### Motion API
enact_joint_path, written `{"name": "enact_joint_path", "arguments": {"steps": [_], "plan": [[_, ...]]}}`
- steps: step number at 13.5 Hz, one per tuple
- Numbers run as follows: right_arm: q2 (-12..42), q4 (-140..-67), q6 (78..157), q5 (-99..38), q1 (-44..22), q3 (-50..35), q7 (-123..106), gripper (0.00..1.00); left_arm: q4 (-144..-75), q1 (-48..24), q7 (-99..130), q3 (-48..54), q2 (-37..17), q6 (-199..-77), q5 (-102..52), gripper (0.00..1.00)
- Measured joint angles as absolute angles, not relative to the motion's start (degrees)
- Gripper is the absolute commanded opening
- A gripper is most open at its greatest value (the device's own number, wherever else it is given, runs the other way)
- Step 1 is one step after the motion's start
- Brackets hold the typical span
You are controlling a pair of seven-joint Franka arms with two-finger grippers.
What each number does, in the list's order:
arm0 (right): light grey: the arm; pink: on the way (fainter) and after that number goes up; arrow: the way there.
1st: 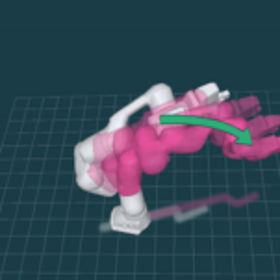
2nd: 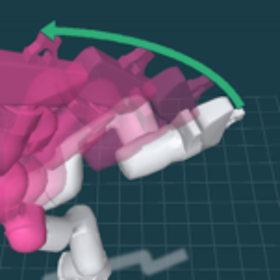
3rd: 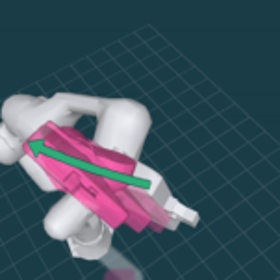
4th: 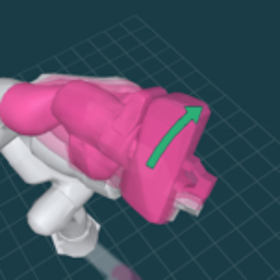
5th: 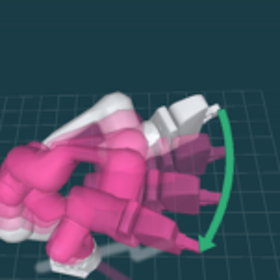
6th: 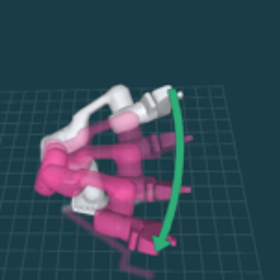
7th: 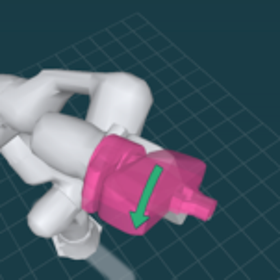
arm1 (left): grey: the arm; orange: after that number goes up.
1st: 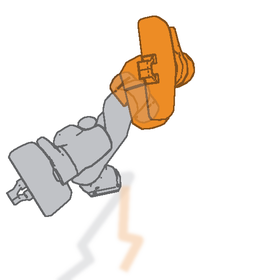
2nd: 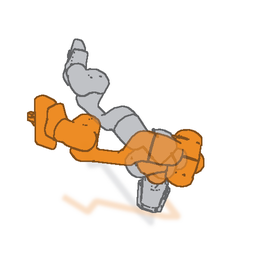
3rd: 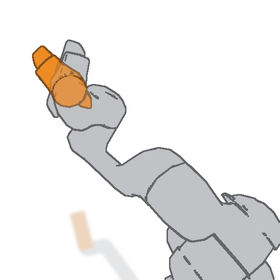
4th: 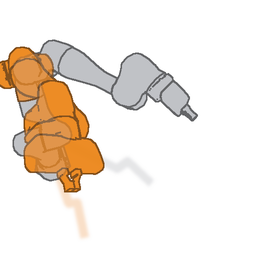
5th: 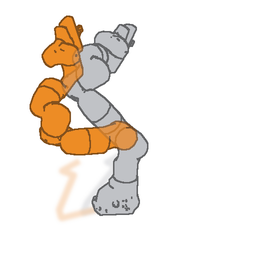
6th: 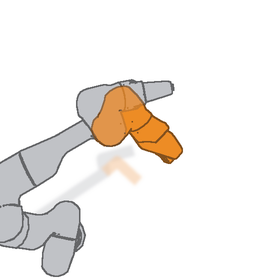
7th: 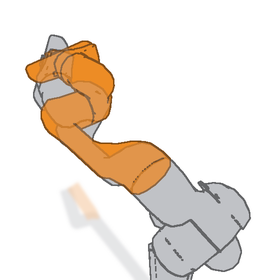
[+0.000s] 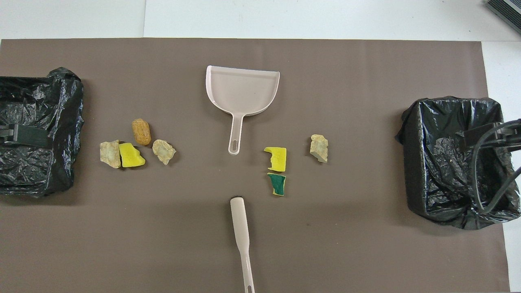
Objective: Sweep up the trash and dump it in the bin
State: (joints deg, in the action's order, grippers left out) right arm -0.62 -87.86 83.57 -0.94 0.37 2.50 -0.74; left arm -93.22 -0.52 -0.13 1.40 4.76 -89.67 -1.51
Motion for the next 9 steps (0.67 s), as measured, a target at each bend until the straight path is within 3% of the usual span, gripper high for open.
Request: {"name": "enact_joint_path", "arguments": {"steps": [9], "plan": [[-0.65,-88.02,83.46,-0.94,0.45,2.7,-0.61,1.0,-93.21,-0.5,-0.13,1.06,5.1,-89.56,-1.51,1.0]]}}
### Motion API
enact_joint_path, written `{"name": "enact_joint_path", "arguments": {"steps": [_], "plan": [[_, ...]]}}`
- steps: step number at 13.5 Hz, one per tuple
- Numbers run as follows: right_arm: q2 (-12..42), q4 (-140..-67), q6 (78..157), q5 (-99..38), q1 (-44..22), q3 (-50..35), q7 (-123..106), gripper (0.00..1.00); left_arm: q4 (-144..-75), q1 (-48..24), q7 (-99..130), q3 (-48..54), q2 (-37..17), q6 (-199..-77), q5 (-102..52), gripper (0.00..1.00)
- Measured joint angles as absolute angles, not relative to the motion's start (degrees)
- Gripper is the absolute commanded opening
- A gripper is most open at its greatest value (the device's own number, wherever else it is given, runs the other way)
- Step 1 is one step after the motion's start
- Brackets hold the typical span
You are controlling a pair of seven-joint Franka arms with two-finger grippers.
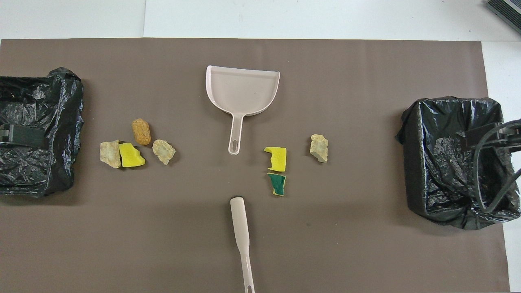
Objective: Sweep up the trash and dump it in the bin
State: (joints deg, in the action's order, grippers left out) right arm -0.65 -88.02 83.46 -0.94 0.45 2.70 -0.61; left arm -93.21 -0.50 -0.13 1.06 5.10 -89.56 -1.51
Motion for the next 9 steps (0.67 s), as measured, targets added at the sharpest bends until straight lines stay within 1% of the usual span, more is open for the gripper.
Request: {"name": "enact_joint_path", "arguments": {"steps": [5,7,9], "plan": [[-0.8,-88.36,83.45,-0.94,0.46,2.71,-0.61,1.0,-93.36,-1.95,-0.13,4.23,5.28,-88.57,-1.61,1.0],[-0.89,-88.58,83.45,-0.94,0.46,2.71,-0.61,1.0,-94.35,-4.93,0.26,5.06,5.97,-87.53,-1.62,1.0],[-0.96,-88.67,83.45,-0.94,0.47,2.72,-0.61,1.0,-96.87,-8.83,2.73,5.25,7.6,-87.15,-1.63,1.0]]}}
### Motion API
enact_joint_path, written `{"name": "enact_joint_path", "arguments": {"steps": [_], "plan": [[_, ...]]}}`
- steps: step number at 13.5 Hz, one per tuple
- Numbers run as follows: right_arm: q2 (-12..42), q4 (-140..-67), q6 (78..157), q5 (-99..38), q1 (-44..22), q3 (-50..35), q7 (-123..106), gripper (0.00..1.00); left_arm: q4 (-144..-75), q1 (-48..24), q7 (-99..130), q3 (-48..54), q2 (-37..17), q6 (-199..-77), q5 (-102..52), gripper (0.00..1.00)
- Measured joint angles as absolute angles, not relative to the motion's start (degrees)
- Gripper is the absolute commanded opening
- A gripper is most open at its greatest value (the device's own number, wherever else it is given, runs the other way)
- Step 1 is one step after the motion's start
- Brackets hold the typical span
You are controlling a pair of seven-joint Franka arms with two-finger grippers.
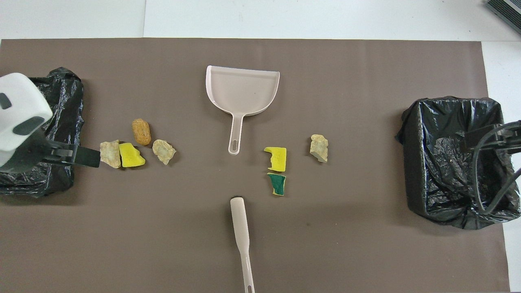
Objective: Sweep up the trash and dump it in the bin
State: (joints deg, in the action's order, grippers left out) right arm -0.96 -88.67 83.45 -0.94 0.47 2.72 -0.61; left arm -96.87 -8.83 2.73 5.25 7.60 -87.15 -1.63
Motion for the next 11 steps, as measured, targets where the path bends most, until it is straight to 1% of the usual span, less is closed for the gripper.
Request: {"name": "enact_joint_path", "arguments": {"steps": [3,8,11], "plan": [[-1.35,-89.32,83.45,-0.94,0.47,2.72,-0.61,1.0,-100.91,-16.32,9.62,5.42,9.81,-86.96,-1.66,1.0],[-2.0,-90.46,83.45,-0.94,0.47,2.72,-0.61,1.0,-108.28,-29.46,24.79,5.79,11.4,-87.3,-3.03,1.0],[-2.89,-91.79,83.48,-0.94,0.44,2.71,-0.61,1.0,-114.81,-35.53,32.73,5.81,12.66,-93.8,-5.0,1.0]]}}
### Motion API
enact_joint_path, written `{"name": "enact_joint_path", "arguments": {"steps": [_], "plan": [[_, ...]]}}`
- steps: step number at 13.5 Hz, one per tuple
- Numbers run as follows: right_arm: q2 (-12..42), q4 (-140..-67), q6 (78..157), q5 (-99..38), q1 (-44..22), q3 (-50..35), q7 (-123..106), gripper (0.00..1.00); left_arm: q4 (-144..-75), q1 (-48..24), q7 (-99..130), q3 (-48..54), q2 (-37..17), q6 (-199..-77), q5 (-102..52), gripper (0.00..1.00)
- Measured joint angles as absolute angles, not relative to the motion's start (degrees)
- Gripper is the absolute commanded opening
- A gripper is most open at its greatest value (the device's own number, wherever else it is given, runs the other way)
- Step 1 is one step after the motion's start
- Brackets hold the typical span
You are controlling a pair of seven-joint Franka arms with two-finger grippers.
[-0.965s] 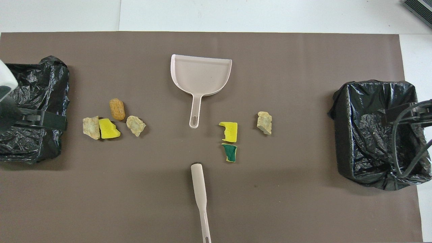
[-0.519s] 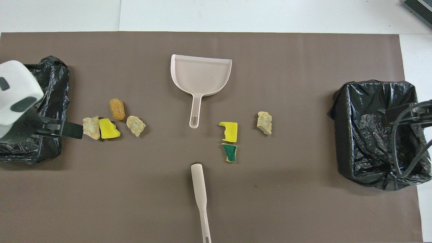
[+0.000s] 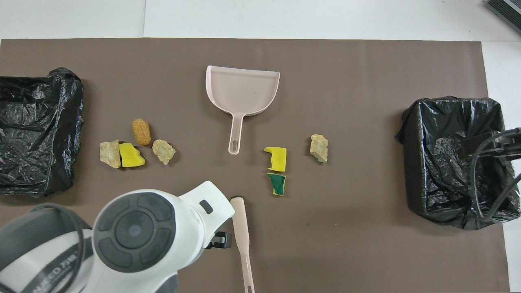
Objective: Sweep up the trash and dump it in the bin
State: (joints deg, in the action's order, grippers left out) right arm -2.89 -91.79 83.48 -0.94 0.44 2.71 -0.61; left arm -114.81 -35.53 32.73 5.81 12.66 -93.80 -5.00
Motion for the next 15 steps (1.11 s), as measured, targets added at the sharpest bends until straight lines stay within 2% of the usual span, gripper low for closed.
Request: {"name": "enact_joint_path", "arguments": {"steps": [4,9,15], "plan": [[-3.77,-92.97,83.57,-0.94,0.35,2.54,-0.61,1.0,-123.13,-42.8,39.51,5.78,12.41,-103.83,-5.33,1.0],[-3.9,-93.2,83.58,-0.94,0.35,2.54,-0.61,1.0,-133.23,-50.3,46.6,5.78,8.04,-117.16,-5.78,1.0],[-4.04,-93.57,83.58,-0.94,0.35,2.54,-0.61,1.0,-136.2,-52.75,50.03,5.72,7.19,-121.55,-5.82,1.0]]}}
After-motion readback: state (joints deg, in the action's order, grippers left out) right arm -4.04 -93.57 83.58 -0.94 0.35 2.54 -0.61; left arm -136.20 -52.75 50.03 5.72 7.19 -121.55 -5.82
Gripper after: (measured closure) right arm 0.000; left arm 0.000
